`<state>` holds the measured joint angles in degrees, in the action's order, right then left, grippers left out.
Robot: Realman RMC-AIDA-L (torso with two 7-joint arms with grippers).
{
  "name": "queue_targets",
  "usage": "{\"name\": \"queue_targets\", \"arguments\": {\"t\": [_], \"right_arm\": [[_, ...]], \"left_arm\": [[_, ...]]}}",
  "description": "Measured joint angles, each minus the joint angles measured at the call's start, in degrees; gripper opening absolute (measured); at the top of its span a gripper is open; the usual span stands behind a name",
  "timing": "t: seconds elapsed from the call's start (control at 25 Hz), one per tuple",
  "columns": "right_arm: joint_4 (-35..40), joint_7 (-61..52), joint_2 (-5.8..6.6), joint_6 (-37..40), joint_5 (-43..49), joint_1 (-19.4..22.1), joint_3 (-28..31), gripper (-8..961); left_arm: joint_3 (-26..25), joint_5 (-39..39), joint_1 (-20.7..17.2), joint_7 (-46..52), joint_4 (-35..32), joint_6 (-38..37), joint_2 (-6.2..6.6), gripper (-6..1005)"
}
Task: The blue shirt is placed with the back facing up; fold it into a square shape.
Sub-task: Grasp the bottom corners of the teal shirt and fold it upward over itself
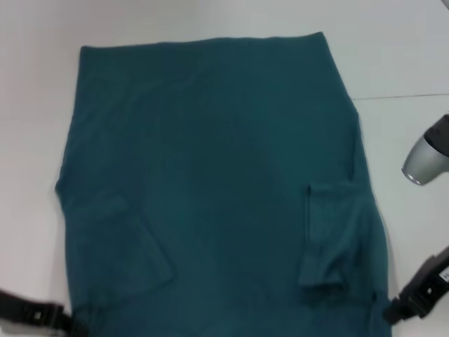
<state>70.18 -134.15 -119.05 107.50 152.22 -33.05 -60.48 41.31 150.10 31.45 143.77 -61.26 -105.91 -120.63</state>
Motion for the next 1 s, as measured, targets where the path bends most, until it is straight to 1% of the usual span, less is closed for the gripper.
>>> {"name": "queue_targets", "arguments": {"t": [0.16, 0.32, 0.4, 0.52, 0.68, 0.84, 0.92, 1.0], "right_arm": [[0.0, 2.1, -0.04, 4.8, -0.1, 0.0, 0.5, 62], [0.5, 1.6, 0.27, 6.4, 0.3, 0.5, -1.0, 62], [0.6, 1.2, 0.46, 6.6, 0.3, 1.0, -2.6, 62], [0.4, 0.5, 0.54, 6.8, 0.2, 2.1, -7.1, 62], [0.5, -0.9, 0.41, 6.9, 0.0, 3.9, -12.0, 63], [0.8, -1.2, 0.20, 6.9, -0.9, 4.8, -12.2, 63], [1.1, -1.2, 0.55, 6.9, -2.6, 5.1, -12.0, 63], [1.4, -0.7, 1.25, 6.6, -4.5, 5.1, -11.2, 62]], "left_arm": [[-1.0, 0.8, -2.3, -0.1, -0.1, -4.5, 0.21, 64], [-1.6, 1.7, -3.8, -0.5, -0.1, -8.6, 0.03, 64], [-1.7, 2.0, -4.2, -0.7, -0.1, -9.9, -0.12, 64], [-1.6, 2.9, -4.7, -1.3, 0.3, -11.3, -0.29, 63], [-1.1, 3.7, -5.4, -1.6, 0.5, -12.6, -0.47, 64], [-1.2, 4.6, -6.3, -2.7, 0.8, -12.7, -0.82, 64], [-1.7, 4.2, -6.4, -3.6, 1.4, -12.7, -0.87, 64], [-2.1, 3.8, -6.2, -4.6, 2.3, -12.7, -0.82, 63]]}}
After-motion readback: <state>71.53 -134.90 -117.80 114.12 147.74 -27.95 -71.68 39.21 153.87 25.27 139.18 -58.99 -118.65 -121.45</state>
